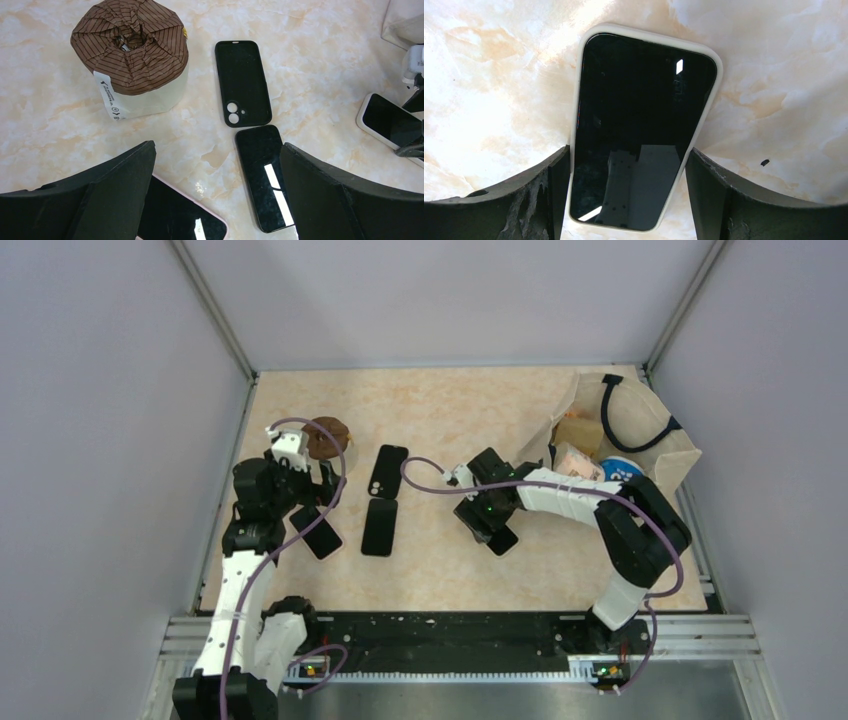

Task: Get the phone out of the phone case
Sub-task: Pick up the phone at the center of the board.

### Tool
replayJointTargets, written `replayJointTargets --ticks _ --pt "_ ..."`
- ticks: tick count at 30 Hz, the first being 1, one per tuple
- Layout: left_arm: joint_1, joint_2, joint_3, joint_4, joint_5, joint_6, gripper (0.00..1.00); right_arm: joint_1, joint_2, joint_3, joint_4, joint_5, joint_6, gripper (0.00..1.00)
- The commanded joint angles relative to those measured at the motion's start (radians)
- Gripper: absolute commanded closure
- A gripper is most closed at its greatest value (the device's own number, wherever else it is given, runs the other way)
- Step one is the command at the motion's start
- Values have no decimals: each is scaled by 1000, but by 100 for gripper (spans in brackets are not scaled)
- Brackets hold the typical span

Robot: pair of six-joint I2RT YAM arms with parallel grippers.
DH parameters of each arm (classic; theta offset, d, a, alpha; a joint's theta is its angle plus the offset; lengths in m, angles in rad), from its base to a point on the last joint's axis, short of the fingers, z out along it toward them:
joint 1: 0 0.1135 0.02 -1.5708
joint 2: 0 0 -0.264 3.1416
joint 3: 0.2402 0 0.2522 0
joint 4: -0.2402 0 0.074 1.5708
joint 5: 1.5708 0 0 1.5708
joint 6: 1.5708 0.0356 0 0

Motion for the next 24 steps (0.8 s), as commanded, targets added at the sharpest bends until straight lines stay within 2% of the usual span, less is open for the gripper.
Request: replayJointTargets --ticks 1,6,15,20,24 --pt "6 -1 1 51 10 -14 1 -22 -23 -7 -49 -24 -19 76" --pt "7 3 4 53 11 -23 1 -23 -73 5 -7 -11 -22 86" --pt "7 47 13 89 51 -81 1 -22 -146 33 47 -46 -31 93" --pt "5 123 33 141 197 -132 4 -21 -165 105 30 -107 -51 94" --pt "-27 222 90 183 316 -228 6 -14 -171 202 15 -161 -64 93"
